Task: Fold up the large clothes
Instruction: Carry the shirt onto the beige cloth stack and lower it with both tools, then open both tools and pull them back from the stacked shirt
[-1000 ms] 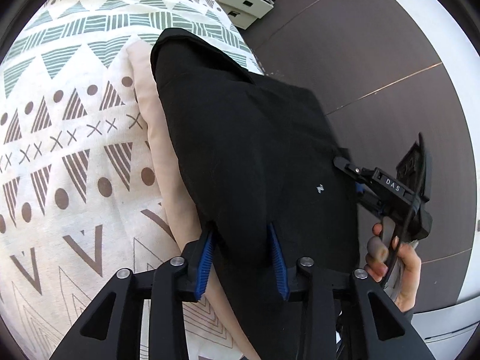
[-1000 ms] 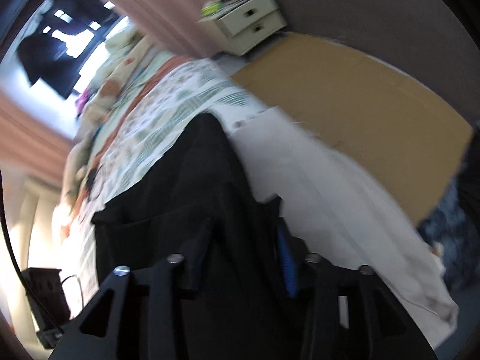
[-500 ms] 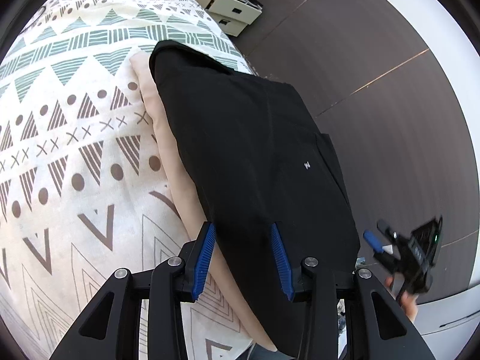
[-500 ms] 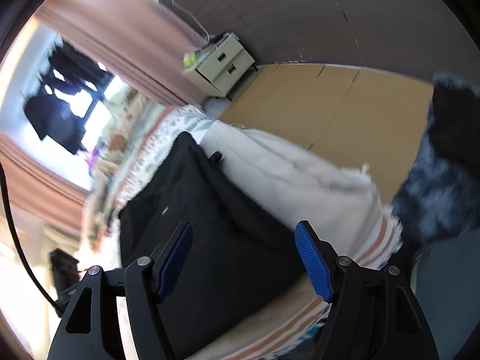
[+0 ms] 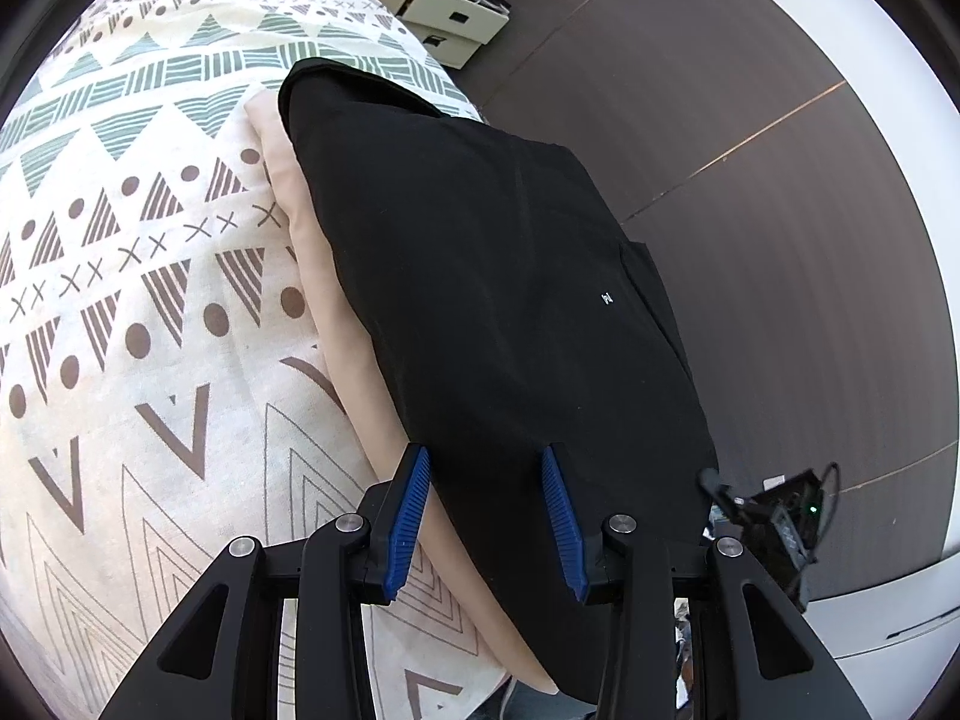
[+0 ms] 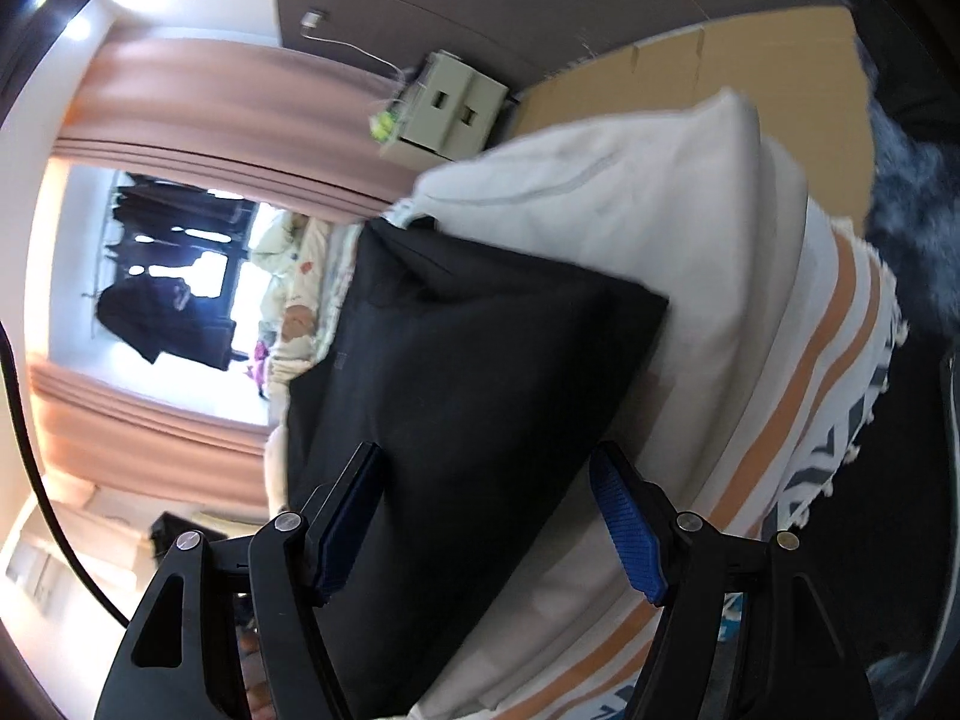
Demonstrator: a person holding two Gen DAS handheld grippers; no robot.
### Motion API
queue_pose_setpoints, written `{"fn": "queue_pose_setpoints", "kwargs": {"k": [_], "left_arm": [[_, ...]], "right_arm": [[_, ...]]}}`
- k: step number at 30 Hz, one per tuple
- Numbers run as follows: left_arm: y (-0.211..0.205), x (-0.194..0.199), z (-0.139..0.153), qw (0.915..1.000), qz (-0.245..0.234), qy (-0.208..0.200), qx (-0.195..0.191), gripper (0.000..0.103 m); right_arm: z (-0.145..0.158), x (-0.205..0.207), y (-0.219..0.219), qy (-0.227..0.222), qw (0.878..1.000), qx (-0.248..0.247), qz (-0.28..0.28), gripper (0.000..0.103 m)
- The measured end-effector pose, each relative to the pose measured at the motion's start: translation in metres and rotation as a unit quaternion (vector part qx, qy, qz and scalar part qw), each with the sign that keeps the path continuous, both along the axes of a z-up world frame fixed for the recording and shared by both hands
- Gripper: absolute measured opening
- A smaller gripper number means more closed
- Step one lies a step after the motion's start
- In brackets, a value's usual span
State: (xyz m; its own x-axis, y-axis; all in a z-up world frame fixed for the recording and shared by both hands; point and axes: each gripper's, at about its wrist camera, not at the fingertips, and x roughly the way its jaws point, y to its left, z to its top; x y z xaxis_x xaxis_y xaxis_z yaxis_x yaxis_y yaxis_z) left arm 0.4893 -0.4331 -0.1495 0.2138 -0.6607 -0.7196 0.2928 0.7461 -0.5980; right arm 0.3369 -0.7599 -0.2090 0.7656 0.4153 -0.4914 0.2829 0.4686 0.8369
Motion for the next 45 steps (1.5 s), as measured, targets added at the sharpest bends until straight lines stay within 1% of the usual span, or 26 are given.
{"fn": "queue_pose_setpoints", "kwargs": {"k": [1, 5, 6, 7, 8, 9, 10, 13, 16, 19, 20, 21, 22, 24, 25, 28, 30, 34, 37, 39, 43, 44, 45], "left_arm": [[-0.002, 0.0, 0.0, 1.0, -0.001, -0.001, -0.001, 0.041], [-0.007, 0.005, -0.002, 1.0, -0.002, 0.001, -0.002, 0.041], [-0.008, 0.006, -0.002, 1.0, -0.002, 0.002, -0.004, 0.041], [-0.009, 0.008, -0.002, 1.0, -0.002, 0.003, -0.005, 0.041], [-0.01, 0.009, -0.001, 1.0, -0.002, 0.003, -0.006, 0.041], [-0.012, 0.01, 0.0, 1.0, -0.003, 0.003, -0.007, 0.041], [-0.013, 0.01, 0.001, 1.0, -0.004, 0.002, -0.006, 0.041], [-0.019, 0.012, 0.003, 0.9999, -0.008, 0.005, -0.009, 0.041], [-0.022, 0.012, 0.005, 0.9996, -0.016, 0.009, -0.021, 0.041], [-0.021, 0.012, 0.009, 0.9996, -0.016, -0.005, -0.022, 0.041], [-0.02, 0.013, 0.009, 0.9997, -0.014, -0.008, -0.021, 0.041], [-0.018, 0.015, 0.011, 0.9997, -0.01, -0.008, -0.02, 0.041], [-0.014, 0.016, 0.011, 0.9997, -0.006, -0.005, -0.021, 0.041], [-0.007, 0.018, 0.014, 0.9998, 0.002, -0.006, -0.021, 0.041], [-0.003, 0.019, 0.017, 0.9998, 0.007, -0.009, -0.019, 0.041], [0.009, 0.02, 0.026, 0.9996, 0.018, -0.02, -0.01, 0.042], [0.018, 0.017, 0.031, 0.9994, 0.024, -0.024, -0.008, 0.046], [0.032, 0.009, 0.04, 0.9991, 0.028, -0.033, -0.003, 0.051], [0.047, -0.002, 0.051, 0.9984, 0.031, -0.047, 0.004, 0.061], [0.06, -0.009, 0.06, 0.9975, 0.033, -0.062, 0.007, 0.072], [0.077, -0.027, 0.077, 0.995, 0.035, -0.092, 0.019, 0.083], [0.081, -0.032, 0.082, 0.9944, 0.033, -0.097, 0.022, 0.086], [0.086, -0.037, 0.087, 0.994, 0.031, -0.103, 0.023, 0.086]], "right_arm": [[-0.003, 0.002, 0.001, 0.001, 1.0, 0.005, -0.003, 0.071], [-0.014, 0.012, -0.002, -0.022, 0.998, 0.043, -0.029, 0.07], [-0.014, 0.014, -0.004, -0.025, 0.998, 0.045, -0.038, 0.058], [-0.014, 0.015, -0.004, -0.024, 0.998, 0.041, -0.041, 0.042], [-0.012, 0.016, -0.004, -0.024, 0.998, 0.035, -0.044, 0.037], [-0.008, 0.015, -0.003, -0.028, 0.998, 0.029, -0.046, 0.029], [-0.002, 0.013, -0.002, -0.034, 0.998, 0.019, -0.047, 0.024], [0.014, 0.008, 0.0, -0.039, 0.998, -0.008, -0.053, 0.019], [0.022, 0.002, -0.005, -0.026, 0.997, -0.017, -0.064, 0.019], [0.025, 0.005, -0.011, -0.007, 0.998, -0.027, -0.058, 0.02], [0.022, 0.008, -0.012, 0.005, 0.998, -0.021, -0.053, 0.022], [0.019, 0.01, -0.014, 0.014, 0.998, -0.015, -0.052, 0.029], [0.017, 0.009, -0.016, 0.024, 0.998, -0.012, -0.054, 0.032], [0.018, 0.003, -0.015, 0.029, 0.998, -0.02, -0.059, 0.038], [0.02, -0.002, -0.013, 0.028, 0.997, -0.028, -0.061, 0.041], [0.027, -0.012, -0.008, 0.03, 0.997, -0.042, -0.062, 0.043], [0.032, -0.016, -0.002, 0.031, 0.996, -0.054, -0.061, 0.043], [0.047, -0.029, 0.015, 0.03, 0.994, -0.086, -0.056, 0.043], [0.059, -0.038, 0.027, 0.028, 0.992, -0.108, -0.055, 0.043], [0.068, -0.045, 0.036, 0.025, 0.991, -0.124, -0.052, 0.043], [0.087, -0.055, 0.059, 0.026, 0.987, -0.151, -0.044, 0.043], [0.091, -0.057, 0.064, 0.028, 0.986, -0.156, -0.043, 0.045], [0.097, -0.061, 0.069, 0.031, 0.985, -0.163, -0.045, 0.052]]}}
